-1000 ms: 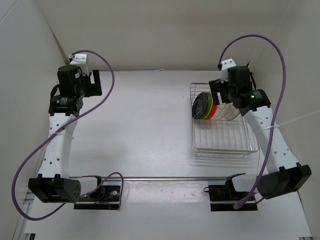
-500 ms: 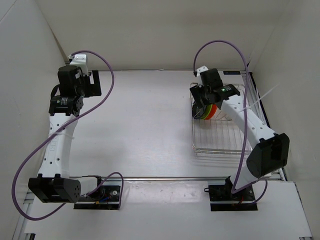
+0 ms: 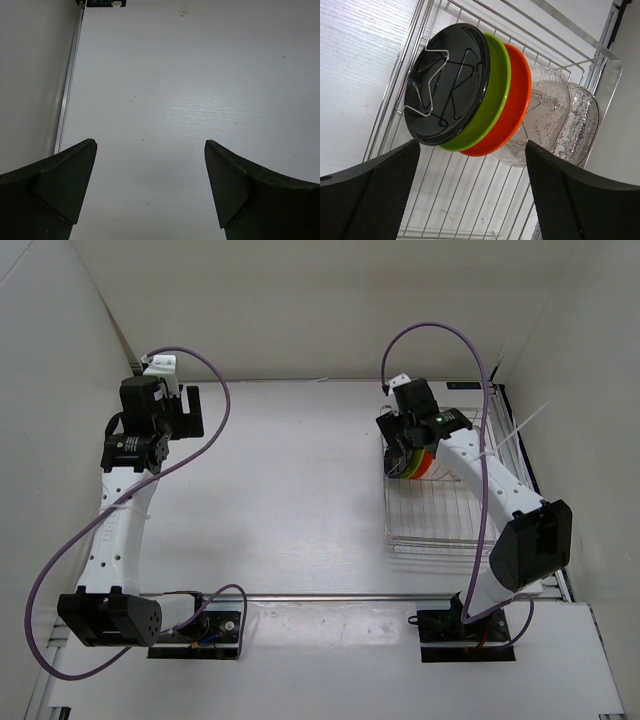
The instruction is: Unload the plates from the dish rack
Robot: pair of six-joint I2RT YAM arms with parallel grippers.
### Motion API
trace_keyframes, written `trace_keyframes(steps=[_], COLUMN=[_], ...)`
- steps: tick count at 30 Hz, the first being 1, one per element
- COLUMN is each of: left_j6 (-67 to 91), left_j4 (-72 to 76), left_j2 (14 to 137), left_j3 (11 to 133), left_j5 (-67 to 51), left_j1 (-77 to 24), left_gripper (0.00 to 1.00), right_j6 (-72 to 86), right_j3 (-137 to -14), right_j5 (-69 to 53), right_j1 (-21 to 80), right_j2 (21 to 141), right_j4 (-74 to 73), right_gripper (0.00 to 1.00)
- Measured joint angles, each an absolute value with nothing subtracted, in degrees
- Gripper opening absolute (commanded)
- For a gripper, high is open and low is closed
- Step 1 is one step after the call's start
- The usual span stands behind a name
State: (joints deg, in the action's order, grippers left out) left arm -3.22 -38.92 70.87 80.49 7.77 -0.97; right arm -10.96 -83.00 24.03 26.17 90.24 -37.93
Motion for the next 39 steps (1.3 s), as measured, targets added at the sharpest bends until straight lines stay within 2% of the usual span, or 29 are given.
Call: trace_keyframes(steps=[5, 10, 14, 39], left_j6=[-3.46, -3.64, -3.84, -4.54], left_j4=[-39.00, -38.92, -38.94, -38.04], left_j2=[70.72, 70.50, 69.87, 68.47], left_j3=[79.79, 79.53, 78.74, 75.24], left_j5=[7.79, 7.79, 8.05, 8.21], left_j1=[-0.97, -0.97, -0.97, -0.97], left_gripper=[1.00, 1.00, 1.00, 1.00], right_j6=[-10.96, -11.00, -10.98, -10.59], right_j3=[-83.02, -83.09, -83.18, -89.23], right_j5=[24.69, 25.15, 25.41, 24.71], right_j1=[26.89, 27.24, 27.22, 25.78], right_j2=[91.22, 93.03, 94.78, 103.94], right_j4=[-37.50, -37.47, -37.47, -37.65], right_gripper=[0.89, 0.79, 0.76, 0.71])
